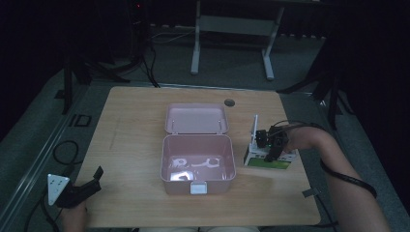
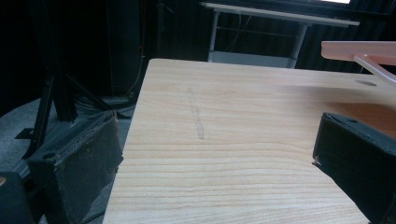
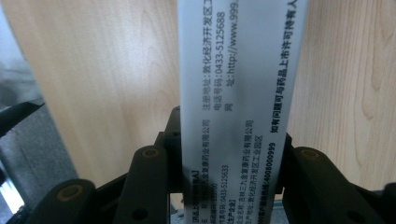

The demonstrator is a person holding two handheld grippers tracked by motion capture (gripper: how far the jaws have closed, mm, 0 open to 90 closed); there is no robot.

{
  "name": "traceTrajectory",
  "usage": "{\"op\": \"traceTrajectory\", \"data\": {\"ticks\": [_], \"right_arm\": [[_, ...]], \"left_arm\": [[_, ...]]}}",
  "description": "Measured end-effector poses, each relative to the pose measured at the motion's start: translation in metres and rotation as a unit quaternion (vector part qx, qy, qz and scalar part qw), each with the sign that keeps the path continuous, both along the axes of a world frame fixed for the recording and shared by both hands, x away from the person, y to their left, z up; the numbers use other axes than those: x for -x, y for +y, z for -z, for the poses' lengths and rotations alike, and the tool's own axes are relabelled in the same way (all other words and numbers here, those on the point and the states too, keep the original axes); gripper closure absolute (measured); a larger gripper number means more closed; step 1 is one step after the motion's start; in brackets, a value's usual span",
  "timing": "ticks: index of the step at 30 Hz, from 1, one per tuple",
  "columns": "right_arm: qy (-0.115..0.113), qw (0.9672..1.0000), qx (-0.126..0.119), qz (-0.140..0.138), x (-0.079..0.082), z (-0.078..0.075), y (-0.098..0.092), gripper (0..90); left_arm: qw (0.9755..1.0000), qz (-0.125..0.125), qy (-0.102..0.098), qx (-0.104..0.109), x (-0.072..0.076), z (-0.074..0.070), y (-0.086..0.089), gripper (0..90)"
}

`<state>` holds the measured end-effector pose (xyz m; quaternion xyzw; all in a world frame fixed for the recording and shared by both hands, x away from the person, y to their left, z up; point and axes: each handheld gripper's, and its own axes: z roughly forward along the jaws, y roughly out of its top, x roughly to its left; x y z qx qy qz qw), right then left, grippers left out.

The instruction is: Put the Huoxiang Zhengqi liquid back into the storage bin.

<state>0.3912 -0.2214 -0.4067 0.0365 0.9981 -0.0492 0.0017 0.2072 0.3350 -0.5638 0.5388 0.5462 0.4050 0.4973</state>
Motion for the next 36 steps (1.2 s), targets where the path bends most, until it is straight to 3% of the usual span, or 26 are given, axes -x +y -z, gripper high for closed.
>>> {"op": "traceTrajectory", "data": {"ticks": [19, 36], "right_arm": [[0.001, 1.0000, 0.006, 0.005, 0.013, -0.042, 0.003, 63.4], [-0.004, 1.0000, 0.005, -0.001, 0.013, -0.061, 0.020, 63.4]], "left_arm": [[1.0000, -0.001, -0.001, 0.001, 0.000, 0.000, 0.000, 1.0], [1.0000, 0.000, -0.002, 0.001, 0.000, 0.000, 0.000, 1.0]]}}
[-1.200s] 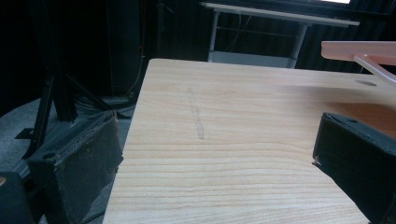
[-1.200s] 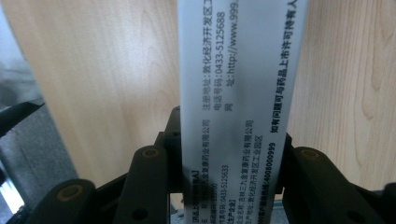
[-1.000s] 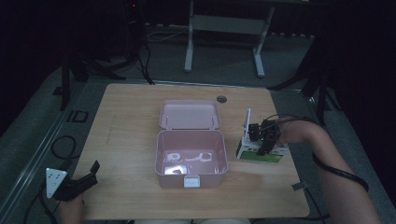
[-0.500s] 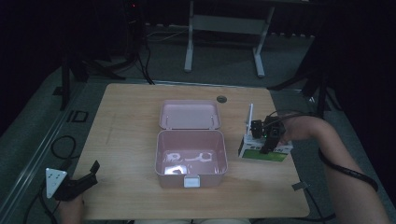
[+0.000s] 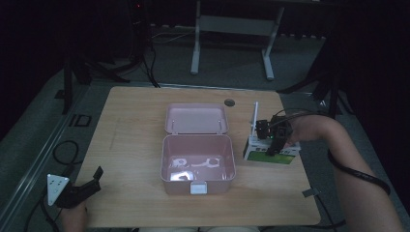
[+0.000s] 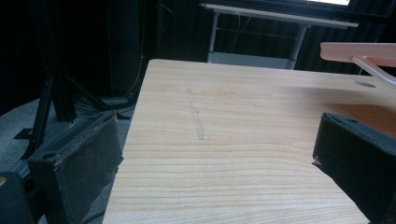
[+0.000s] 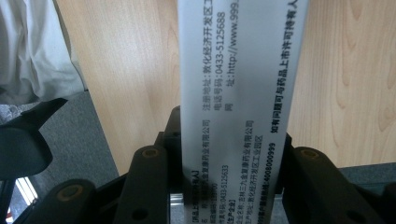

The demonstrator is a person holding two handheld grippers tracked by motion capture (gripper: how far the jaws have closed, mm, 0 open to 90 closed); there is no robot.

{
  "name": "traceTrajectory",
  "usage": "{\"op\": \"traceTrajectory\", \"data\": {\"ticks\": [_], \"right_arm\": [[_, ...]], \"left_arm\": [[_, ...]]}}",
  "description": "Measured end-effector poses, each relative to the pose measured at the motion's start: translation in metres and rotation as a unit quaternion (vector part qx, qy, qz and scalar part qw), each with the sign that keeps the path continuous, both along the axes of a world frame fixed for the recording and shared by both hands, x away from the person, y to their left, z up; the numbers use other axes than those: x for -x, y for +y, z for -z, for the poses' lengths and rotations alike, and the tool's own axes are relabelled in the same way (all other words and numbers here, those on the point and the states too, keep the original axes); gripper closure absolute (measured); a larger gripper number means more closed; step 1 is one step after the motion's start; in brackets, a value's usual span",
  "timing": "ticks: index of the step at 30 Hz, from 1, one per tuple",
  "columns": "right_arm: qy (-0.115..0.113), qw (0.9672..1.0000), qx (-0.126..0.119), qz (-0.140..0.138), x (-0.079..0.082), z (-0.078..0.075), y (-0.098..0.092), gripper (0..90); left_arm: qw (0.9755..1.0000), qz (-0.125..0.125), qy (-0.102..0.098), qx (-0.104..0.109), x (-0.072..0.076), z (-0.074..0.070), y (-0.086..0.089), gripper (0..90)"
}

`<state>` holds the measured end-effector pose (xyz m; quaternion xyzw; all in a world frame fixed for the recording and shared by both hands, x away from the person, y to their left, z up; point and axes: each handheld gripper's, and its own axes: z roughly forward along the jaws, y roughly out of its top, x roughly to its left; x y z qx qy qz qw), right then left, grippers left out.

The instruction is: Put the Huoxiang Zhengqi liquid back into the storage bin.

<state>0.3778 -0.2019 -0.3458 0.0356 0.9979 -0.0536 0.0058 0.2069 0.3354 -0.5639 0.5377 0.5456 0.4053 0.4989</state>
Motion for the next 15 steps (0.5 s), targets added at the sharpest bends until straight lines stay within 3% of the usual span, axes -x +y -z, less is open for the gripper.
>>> {"op": "traceTrajectory", "data": {"ticks": [15], "right_arm": [[-0.008, 0.9999, -0.005, -0.010, -0.003, -0.016, 0.027, 63.4]], "left_arm": [[1.0000, 0.000, 0.000, 0.001, 0.000, 0.000, 0.000, 1.0]]}}
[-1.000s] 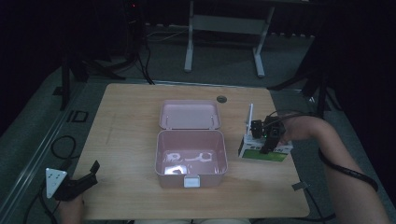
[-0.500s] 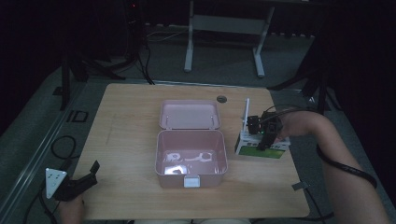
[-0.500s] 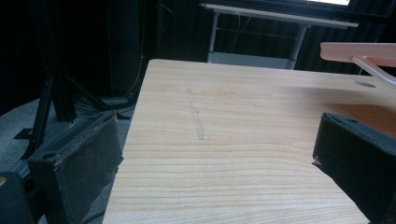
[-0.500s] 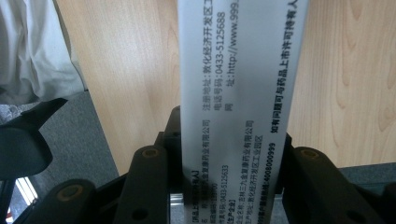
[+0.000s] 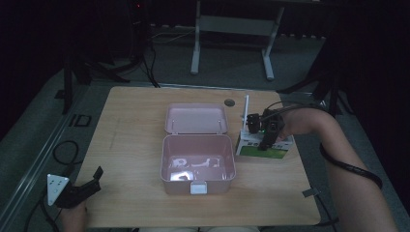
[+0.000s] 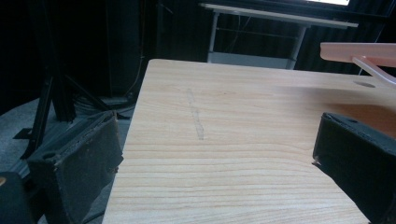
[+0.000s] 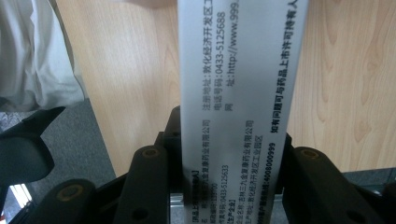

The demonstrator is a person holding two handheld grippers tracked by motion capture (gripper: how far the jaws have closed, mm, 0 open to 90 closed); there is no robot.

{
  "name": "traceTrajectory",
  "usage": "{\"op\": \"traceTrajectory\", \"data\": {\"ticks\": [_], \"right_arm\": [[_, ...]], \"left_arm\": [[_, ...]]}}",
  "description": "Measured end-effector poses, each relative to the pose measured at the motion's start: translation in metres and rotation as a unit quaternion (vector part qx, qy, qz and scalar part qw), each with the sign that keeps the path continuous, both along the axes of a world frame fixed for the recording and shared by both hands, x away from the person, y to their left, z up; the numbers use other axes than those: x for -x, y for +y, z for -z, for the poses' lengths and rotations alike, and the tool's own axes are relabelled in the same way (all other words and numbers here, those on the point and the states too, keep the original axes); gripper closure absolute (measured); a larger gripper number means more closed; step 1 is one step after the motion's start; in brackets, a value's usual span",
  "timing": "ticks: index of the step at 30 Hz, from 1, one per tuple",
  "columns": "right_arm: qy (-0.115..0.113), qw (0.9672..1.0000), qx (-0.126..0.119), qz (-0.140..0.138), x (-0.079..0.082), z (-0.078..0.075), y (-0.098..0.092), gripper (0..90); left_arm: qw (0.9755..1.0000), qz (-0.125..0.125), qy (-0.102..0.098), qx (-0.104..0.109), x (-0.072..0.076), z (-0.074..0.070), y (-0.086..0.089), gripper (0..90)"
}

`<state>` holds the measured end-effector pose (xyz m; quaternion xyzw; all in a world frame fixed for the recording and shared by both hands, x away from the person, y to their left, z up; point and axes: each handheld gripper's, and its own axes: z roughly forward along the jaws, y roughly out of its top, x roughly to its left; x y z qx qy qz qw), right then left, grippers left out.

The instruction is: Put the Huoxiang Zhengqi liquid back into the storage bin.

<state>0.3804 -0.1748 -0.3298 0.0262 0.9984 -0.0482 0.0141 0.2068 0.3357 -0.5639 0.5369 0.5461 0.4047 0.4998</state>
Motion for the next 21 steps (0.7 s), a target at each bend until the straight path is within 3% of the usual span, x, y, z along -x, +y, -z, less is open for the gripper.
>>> {"op": "traceTrajectory", "data": {"ticks": [10, 21], "right_arm": [[0.001, 0.9998, -0.004, -0.017, 0.002, -0.005, 0.027, 63.4], [0.008, 0.9999, -0.005, -0.015, -0.004, 0.001, 0.053, 63.3]], "left_arm": [[1.0000, 0.001, 0.000, 0.001, 0.000, 0.000, 0.000, 1.0], [1.0000, 0.003, 0.001, 0.001, 0.000, 0.000, 0.001, 1.0]]}}
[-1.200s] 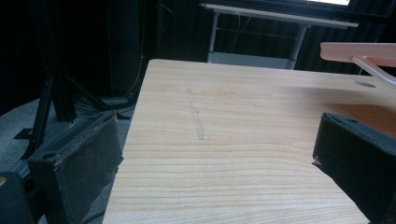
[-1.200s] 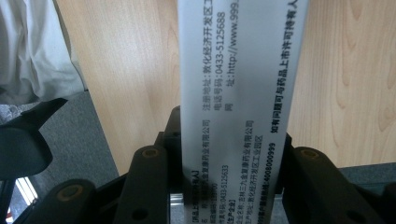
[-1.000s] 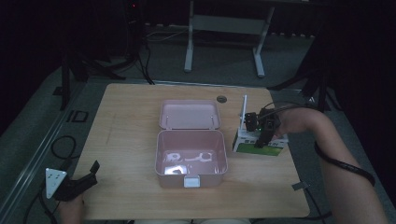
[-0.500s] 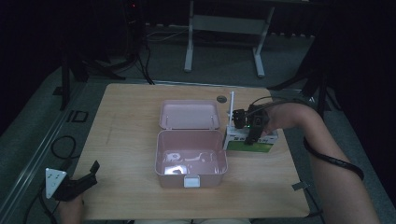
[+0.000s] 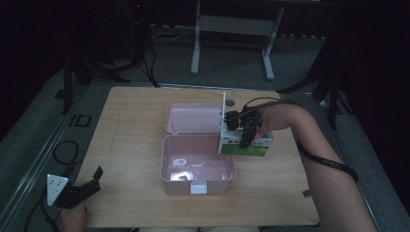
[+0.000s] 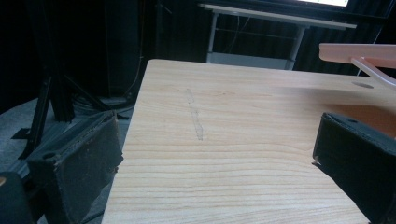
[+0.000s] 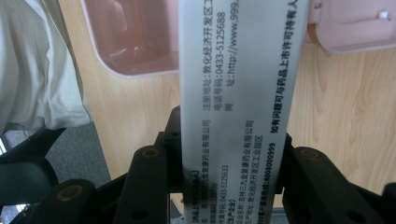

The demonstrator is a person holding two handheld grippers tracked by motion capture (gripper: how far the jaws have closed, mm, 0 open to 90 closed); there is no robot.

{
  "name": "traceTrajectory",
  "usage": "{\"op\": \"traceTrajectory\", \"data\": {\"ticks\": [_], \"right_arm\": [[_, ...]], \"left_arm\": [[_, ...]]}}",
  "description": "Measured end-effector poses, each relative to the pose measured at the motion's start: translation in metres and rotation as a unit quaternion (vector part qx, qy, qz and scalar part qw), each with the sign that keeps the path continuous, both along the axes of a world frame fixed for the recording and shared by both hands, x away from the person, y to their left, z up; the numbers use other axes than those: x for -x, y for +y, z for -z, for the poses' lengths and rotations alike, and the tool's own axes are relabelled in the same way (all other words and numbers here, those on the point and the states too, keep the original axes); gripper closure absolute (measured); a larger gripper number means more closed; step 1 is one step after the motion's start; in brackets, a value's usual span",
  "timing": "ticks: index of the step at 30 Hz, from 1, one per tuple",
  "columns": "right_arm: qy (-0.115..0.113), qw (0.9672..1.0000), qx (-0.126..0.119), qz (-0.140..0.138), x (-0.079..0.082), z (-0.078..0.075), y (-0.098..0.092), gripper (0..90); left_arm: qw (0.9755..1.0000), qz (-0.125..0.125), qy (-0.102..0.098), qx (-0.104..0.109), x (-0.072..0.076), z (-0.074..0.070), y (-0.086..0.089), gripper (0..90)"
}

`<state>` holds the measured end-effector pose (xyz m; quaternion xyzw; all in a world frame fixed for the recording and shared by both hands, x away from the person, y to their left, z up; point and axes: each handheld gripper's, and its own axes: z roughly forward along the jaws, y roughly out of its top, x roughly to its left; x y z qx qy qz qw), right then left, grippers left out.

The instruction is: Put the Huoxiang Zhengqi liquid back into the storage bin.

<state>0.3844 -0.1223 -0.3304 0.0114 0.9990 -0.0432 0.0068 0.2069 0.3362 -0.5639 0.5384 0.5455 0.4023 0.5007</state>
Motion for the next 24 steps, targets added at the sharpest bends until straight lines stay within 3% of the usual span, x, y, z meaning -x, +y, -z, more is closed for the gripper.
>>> {"op": "traceTrajectory", "data": {"ticks": [24], "right_arm": [[0.006, 0.9989, 0.004, -0.046, 0.016, 0.008, 0.070, 63.4]], "left_arm": [[1.0000, 0.001, -0.001, 0.000, 0.000, 0.000, 0.000, 1.0]]}}
